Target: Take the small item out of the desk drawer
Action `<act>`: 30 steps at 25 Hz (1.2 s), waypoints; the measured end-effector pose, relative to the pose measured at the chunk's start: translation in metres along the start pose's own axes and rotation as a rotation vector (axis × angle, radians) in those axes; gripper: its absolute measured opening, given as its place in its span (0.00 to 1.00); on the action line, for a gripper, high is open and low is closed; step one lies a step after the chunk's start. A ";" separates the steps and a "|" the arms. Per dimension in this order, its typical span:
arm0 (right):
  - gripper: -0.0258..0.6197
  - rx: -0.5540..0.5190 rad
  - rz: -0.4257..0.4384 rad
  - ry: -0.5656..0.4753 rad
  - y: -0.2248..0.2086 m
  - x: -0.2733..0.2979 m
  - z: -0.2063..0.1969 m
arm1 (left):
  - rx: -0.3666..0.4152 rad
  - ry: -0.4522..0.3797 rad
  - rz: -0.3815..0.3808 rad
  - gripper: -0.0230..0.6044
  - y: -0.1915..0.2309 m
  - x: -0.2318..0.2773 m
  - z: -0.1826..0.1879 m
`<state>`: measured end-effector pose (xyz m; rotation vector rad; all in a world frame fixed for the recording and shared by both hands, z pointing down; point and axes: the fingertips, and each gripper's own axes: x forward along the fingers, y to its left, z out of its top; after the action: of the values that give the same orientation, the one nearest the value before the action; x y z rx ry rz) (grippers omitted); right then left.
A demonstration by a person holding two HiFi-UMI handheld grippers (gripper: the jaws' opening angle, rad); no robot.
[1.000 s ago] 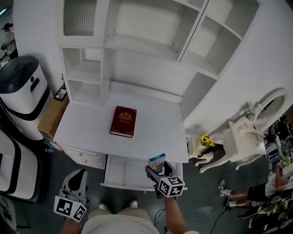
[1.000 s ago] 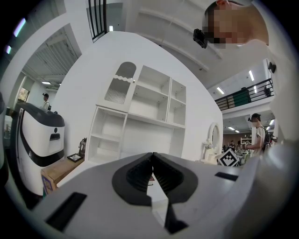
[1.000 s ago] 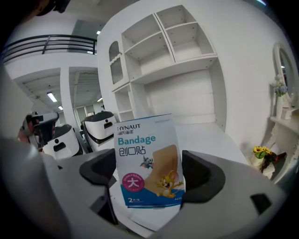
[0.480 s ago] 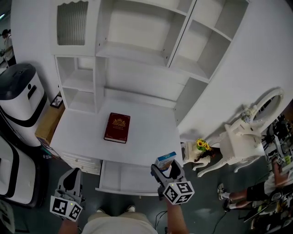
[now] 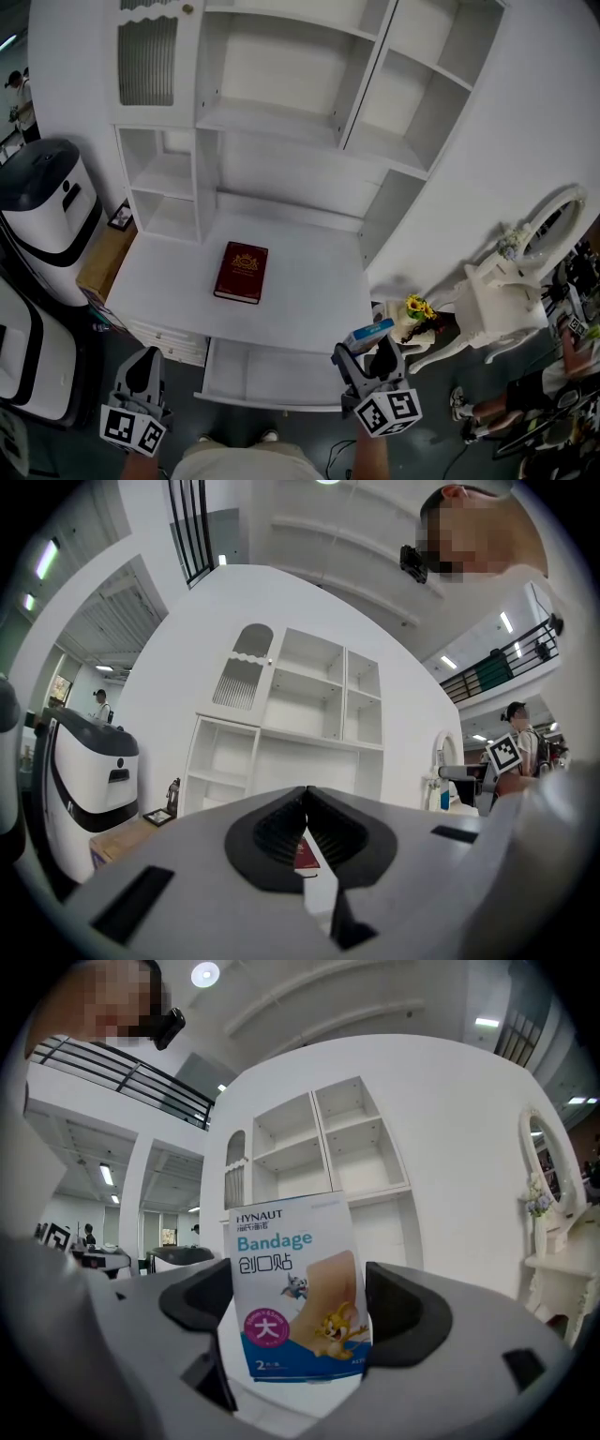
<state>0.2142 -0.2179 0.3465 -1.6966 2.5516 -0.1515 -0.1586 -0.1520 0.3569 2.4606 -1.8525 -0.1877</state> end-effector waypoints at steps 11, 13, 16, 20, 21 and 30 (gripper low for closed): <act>0.74 -0.009 -0.035 -0.087 -0.009 -0.020 0.033 | 0.009 -0.027 0.064 0.06 0.017 -0.006 0.015; 0.74 -0.012 -0.038 -0.093 -0.007 -0.023 0.035 | 0.006 -0.027 0.068 0.06 0.020 -0.008 0.017; 0.74 -0.017 -0.043 -0.105 -0.003 -0.025 0.037 | 0.003 -0.027 0.068 0.06 0.023 -0.011 0.019; 0.74 -0.019 -0.061 -0.112 0.003 -0.027 0.035 | 0.002 -0.034 0.073 0.06 0.034 -0.014 0.020; 0.74 -0.021 -0.066 -0.112 0.004 -0.028 0.035 | 0.000 -0.036 0.076 0.06 0.038 -0.014 0.021; 0.74 -0.017 -0.075 -0.128 0.025 -0.024 0.041 | -0.001 -0.041 0.048 0.06 0.055 -0.012 0.028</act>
<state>0.2055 -0.1877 0.3026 -1.7484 2.4069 -0.0249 -0.2180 -0.1547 0.3359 2.4269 -1.9246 -0.2388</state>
